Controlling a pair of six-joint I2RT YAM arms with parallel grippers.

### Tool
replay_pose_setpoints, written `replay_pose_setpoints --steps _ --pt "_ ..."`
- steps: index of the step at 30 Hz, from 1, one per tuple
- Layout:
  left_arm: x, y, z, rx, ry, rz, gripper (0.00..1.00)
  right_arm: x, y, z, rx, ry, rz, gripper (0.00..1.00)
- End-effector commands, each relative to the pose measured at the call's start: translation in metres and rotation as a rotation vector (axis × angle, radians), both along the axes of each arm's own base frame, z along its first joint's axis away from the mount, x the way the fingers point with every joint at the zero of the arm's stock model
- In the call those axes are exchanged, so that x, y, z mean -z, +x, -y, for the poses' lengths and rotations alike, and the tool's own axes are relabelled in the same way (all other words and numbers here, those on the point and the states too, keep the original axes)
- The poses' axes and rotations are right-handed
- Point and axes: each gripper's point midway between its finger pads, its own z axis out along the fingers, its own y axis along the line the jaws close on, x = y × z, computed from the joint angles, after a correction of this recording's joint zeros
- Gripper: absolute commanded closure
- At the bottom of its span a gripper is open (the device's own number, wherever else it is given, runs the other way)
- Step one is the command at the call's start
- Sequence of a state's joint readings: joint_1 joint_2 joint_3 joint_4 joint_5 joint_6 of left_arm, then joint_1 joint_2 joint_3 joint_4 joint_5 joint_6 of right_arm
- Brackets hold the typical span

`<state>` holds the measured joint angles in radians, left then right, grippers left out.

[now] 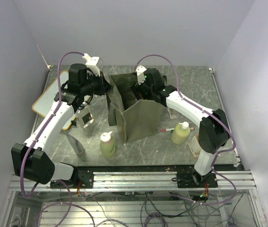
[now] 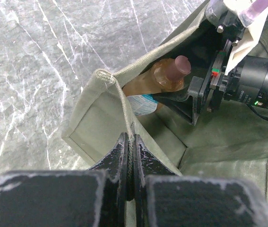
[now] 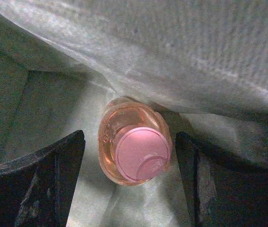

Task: Place the personal care products into the canvas bag
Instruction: Place the care product in the canvas bag.

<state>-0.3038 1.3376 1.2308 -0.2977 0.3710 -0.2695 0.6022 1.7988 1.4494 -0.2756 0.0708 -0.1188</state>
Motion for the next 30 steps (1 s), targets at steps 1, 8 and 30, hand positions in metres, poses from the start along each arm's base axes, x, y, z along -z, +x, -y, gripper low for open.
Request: replay_pose_setpoints --steps 1,8,30 --pt "0.004 -0.003 0.006 0.026 -0.003 -0.010 0.93 -0.015 0.014 0.006 0.026 -0.007 0.039 0.22" --pt "0.005 -0.002 0.006 0.026 -0.005 -0.015 0.93 -0.029 0.014 0.000 0.008 0.021 0.039 0.14" --pt "0.008 0.000 0.006 0.017 -0.006 -0.014 0.89 -0.111 -0.005 -0.011 -0.074 0.114 0.118 0.08"
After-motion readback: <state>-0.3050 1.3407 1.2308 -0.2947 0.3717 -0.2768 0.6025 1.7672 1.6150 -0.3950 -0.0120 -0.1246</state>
